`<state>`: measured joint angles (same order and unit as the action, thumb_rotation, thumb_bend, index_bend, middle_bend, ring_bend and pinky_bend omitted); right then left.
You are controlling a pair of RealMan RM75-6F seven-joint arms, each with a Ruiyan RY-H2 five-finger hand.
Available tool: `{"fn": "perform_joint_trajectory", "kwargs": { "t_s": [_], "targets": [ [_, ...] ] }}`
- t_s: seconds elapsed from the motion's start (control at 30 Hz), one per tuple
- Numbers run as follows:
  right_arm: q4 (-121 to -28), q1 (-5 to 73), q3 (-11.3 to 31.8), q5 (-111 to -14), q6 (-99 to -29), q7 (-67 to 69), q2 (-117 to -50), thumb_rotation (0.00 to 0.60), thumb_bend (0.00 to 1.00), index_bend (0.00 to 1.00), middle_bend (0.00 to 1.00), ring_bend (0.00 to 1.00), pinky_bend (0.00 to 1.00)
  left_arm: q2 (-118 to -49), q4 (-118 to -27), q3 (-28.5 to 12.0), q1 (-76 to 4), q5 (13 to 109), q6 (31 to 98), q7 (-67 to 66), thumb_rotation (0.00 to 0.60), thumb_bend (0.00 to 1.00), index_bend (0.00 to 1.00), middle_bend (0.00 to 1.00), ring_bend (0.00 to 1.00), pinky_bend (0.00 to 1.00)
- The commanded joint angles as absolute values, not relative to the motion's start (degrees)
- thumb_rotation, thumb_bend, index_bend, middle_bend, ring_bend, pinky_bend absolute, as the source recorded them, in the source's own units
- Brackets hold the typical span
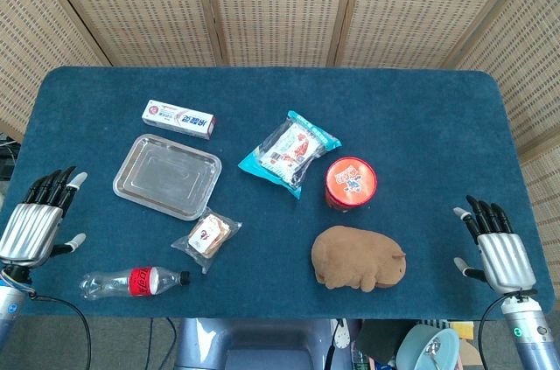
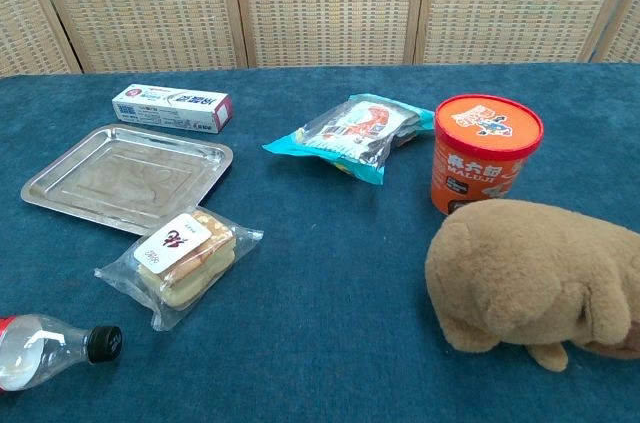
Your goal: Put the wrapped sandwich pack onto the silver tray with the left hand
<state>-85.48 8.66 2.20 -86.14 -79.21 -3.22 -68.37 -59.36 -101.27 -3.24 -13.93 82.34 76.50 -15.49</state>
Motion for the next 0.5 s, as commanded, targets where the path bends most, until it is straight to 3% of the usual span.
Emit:
{"fn": "perform_joint_trajectory", "kwargs": {
  "t_s": [0.03, 0.5],
  "targets": [
    [-85.81, 8.59, 2.23, -86.13, -79.37, -3.52, -68.23, 0.600, 0.22, 0.13, 0.00, 0.00, 0.00, -59.72, -100.90, -3.24, -14.28, 82.19, 75.91, -15.47, 0.600, 0.21, 0.00, 0.00, 0.00, 0.08],
    [-85.53, 7.65, 1.90, -86.73, -80.88, -2.43, -67.93, 0.600, 0.22, 0.13, 0.00, 0.00, 0.00, -59.32, -101.74, -2.79, -14.39, 82.75, 75.71, -15.45, 0.600, 0.20, 0.00, 0.00, 0.00, 0.07]
  ]
}}
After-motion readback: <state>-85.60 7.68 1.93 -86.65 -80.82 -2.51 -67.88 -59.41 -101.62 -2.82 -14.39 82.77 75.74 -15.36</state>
